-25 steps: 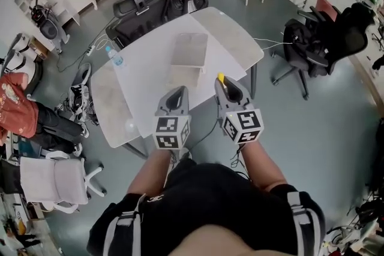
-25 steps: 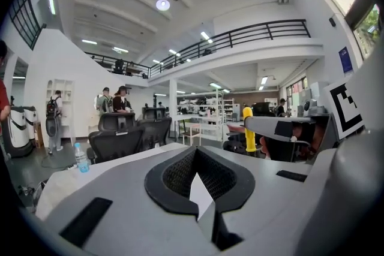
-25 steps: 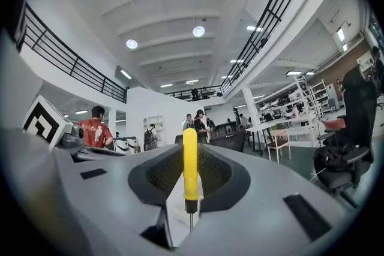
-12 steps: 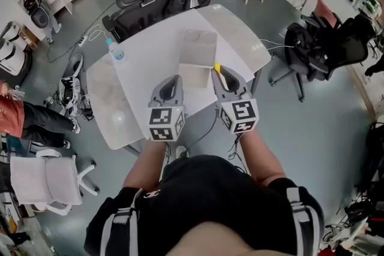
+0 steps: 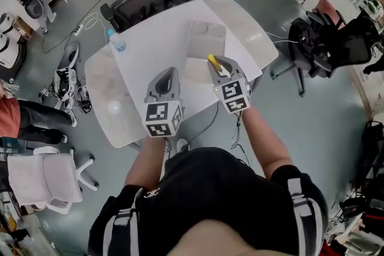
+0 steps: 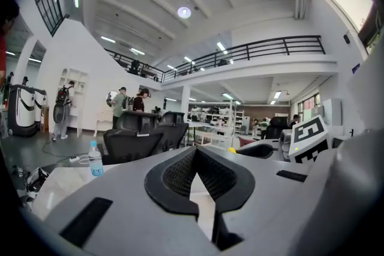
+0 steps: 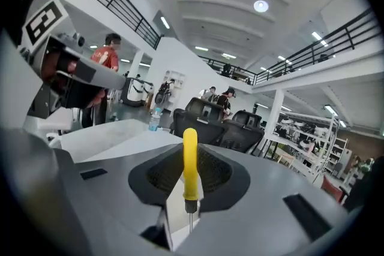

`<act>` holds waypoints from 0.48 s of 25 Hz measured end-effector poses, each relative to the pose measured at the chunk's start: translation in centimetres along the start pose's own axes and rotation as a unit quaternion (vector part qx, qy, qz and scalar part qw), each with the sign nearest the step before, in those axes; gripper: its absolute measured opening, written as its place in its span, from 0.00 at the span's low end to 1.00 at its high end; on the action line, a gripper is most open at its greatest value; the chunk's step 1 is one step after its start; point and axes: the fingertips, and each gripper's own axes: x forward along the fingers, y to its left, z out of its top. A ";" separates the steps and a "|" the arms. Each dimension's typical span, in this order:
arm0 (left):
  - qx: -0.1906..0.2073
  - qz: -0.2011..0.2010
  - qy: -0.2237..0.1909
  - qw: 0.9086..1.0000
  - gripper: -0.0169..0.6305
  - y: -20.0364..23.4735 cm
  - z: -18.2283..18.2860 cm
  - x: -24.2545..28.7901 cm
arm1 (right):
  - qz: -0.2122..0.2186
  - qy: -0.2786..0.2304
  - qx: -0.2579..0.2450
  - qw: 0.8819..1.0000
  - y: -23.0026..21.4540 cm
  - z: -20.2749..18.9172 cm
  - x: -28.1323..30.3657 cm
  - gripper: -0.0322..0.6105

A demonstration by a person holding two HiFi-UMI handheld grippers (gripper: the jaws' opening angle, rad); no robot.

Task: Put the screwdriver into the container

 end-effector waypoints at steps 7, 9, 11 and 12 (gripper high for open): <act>-0.006 -0.007 0.011 1.000 0.03 3.1 -0.9 0.7 | 0.023 0.067 -0.059 0.996 1.8 -2.7 5.5 0.15; -0.010 -0.010 0.017 1.000 0.03 3.8 -1.3 1.1 | 0.030 0.084 -0.068 0.994 2.3 -3.7 6.8 0.15; -0.013 -0.013 0.023 1.000 0.03 4.6 -1.8 1.6 | 0.037 0.101 -0.072 0.992 2.8 -4.7 8.2 0.15; -0.014 -0.014 0.026 0.999 0.03 4.9 -2.0 1.8 | 0.041 0.111 -0.073 0.990 3.1 -5.3 8.8 0.15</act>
